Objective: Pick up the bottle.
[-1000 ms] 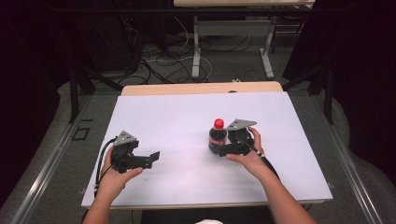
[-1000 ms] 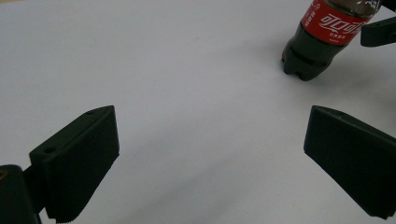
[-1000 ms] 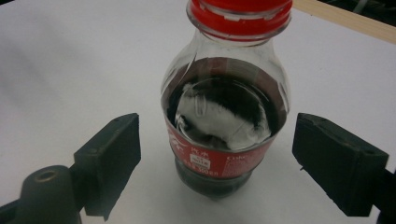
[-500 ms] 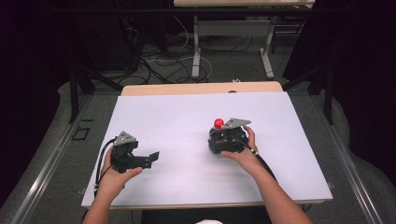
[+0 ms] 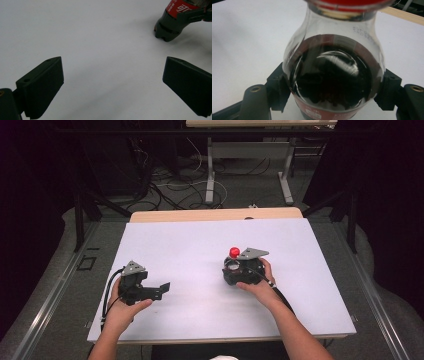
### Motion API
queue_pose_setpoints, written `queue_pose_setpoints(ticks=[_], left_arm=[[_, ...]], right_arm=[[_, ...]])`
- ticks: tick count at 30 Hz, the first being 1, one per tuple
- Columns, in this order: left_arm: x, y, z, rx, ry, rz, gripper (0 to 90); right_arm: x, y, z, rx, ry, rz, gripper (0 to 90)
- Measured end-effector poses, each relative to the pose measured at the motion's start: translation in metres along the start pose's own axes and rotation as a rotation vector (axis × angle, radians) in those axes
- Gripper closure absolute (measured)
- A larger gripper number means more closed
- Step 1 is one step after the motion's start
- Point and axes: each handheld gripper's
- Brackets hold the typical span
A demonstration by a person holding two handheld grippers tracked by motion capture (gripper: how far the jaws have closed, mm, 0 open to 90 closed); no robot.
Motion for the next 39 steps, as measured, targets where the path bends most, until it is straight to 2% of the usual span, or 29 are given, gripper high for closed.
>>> queue_pose_setpoints(ticks=[7, 12, 13, 17, 19, 22, 24, 25, 27, 29, 30, 31, 34, 39], left_arm=[[0.000, 0.000, 0.000, 0.000, -0.002, -0.002, 3.6], [-0.001, 0.000, 0.001, 0.000, -0.007, -0.001, 3.6], [-0.001, 0.000, 0.001, 0.000, -0.006, 0.000, 3.8], [-0.001, 0.002, 0.002, -0.002, -0.006, -0.002, 4.4], [0.000, 0.003, 0.001, -0.007, -0.013, 0.010, 5.0], [0.001, 0.006, 0.002, -0.010, 0.001, 0.008, 5.1], [0.001, 0.007, 0.003, -0.016, 0.006, 0.007, 5.3], [0.002, 0.007, 0.002, -0.024, 0.008, 0.014, 5.3], [0.003, 0.009, 0.002, -0.036, 0.021, 0.008, 7.7], [0.004, 0.010, 0.002, -0.043, 0.018, 0.011, 8.1], [0.005, 0.011, 0.002, -0.048, 0.022, 0.010, 8.1], [0.006, 0.013, 0.002, -0.053, 0.019, 0.011, 8.1], [0.009, 0.019, 0.002, -0.073, 0.017, 0.025, 8.0], [0.020, 0.033, 0.001, -0.119, 0.022, 0.087, 8.6]], right_arm=[[0.001, 0.000, 0.000, -0.001, -0.004, -0.004, 29.2], [0.003, 0.003, -0.002, 0.014, -0.016, 0.013, 29.5], [0.004, 0.002, -0.004, 0.023, -0.031, 0.021, 29.5], [0.005, 0.000, -0.008, 0.038, -0.034, 0.013, 29.5], [0.007, -0.004, -0.013, 0.051, -0.039, 0.009, 29.5], [0.010, -0.012, -0.019, 0.068, -0.044, -0.008, 29.5], [0.014, -0.020, -0.028, 0.093, -0.049, -0.043, 29.5], [0.014, -0.020, -0.028, 0.093, -0.049, -0.043, 29.5], [0.016, -0.025, -0.033, 0.109, -0.022, -0.055, 29.5], [0.021, -0.032, -0.042, 0.139, -0.015, -0.082, 29.6], [0.021, -0.032, -0.042, 0.139, -0.015, -0.082, 29.6], [0.023, -0.037, -0.047, 0.166, -0.003, -0.096, 29.5], [0.025, -0.042, -0.051, 0.193, -0.001, -0.109, 29.6], [0.028, -0.053, -0.059, 0.253, -0.013, -0.131, 29.6]])
Point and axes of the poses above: each handheld gripper's, and its own axes: z roughly forward along the jaws, x roughly out of its top, y roughly to its right, and after that the axes turned 13 degrees about y, right-handed
